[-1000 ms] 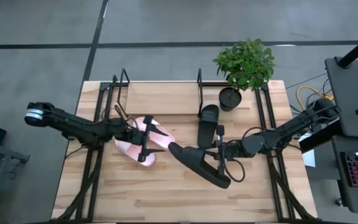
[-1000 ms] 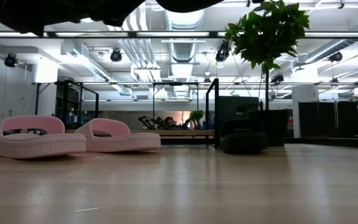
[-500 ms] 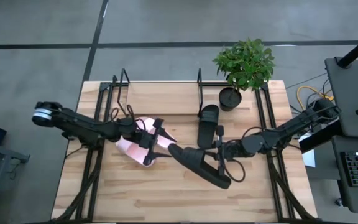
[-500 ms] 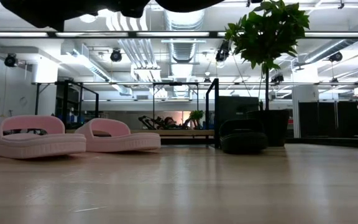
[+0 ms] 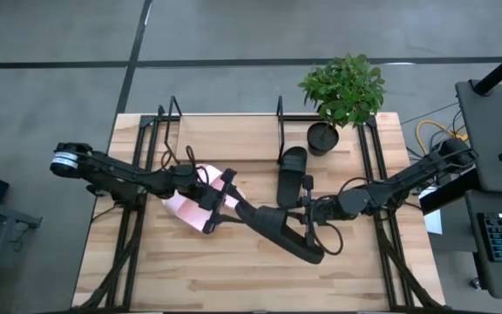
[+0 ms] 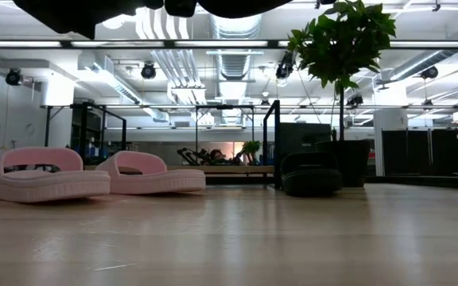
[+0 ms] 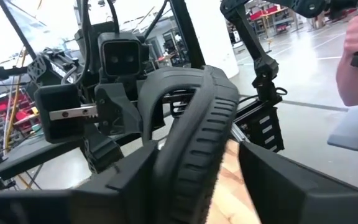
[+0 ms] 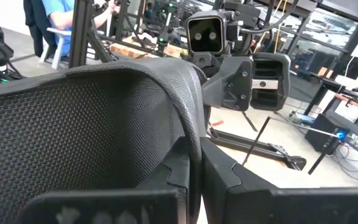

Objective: Pick and place slides into the shelf
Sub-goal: Put the right black slipper on the shelf

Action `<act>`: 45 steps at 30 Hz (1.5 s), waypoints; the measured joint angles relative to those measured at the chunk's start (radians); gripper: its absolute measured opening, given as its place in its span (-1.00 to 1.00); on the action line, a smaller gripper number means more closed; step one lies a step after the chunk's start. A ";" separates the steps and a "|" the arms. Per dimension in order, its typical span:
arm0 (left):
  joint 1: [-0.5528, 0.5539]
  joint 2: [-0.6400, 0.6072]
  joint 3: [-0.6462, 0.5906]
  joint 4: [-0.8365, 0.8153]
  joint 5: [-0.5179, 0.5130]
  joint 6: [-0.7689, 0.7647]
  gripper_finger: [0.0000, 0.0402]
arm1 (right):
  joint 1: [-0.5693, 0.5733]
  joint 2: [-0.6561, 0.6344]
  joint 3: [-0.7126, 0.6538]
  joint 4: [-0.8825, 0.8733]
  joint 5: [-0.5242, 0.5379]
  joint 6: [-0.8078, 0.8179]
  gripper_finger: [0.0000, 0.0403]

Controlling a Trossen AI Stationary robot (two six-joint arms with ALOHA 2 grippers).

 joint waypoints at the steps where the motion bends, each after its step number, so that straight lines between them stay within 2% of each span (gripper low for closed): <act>1: 0.000 0.001 0.000 0.002 -0.004 0.002 -0.15 | 0.000 0.000 0.000 0.000 0.000 -0.001 -0.96; 7: 0.003 0.004 0.000 0.002 0.018 0.012 -0.74 | -0.002 0.000 0.000 0.004 -0.003 -0.003 -0.96; 9: 0.004 0.003 0.000 -0.005 0.023 0.011 -0.87 | -0.002 0.000 0.000 0.003 -0.002 -0.003 -0.96; 14: 0.004 0.003 0.000 -0.005 0.018 0.013 -0.87 | -0.002 0.000 0.000 0.005 0.001 -0.014 -0.89; 20: 0.005 -0.045 -0.002 -0.067 -0.006 0.002 -0.87 | -0.003 -0.025 0.000 -0.004 0.035 -0.075 -0.66; 27: 0.004 -0.189 -0.007 -0.241 -0.079 0.000 -0.87 | -0.003 -0.095 0.001 -0.046 0.250 -0.095 -0.40; 30: 0.004 -0.253 -0.010 -0.308 -0.093 -0.001 -0.87 | -0.003 -0.125 0.002 -0.062 0.308 -0.093 -0.33; 32: 0.000 -0.296 -0.013 -0.350 -0.108 -0.002 -0.87 | -0.003 -0.144 0.002 -0.071 0.322 -0.088 -0.30; 37: -0.018 -0.400 -0.014 -0.481 -0.225 -0.003 -0.87 | -0.002 -0.178 0.002 -0.083 0.331 -0.082 -0.26; 45: -0.062 -0.508 -0.014 -0.581 -0.367 -0.028 -0.87 | 0.003 -0.204 0.002 -0.152 0.327 -0.051 -0.31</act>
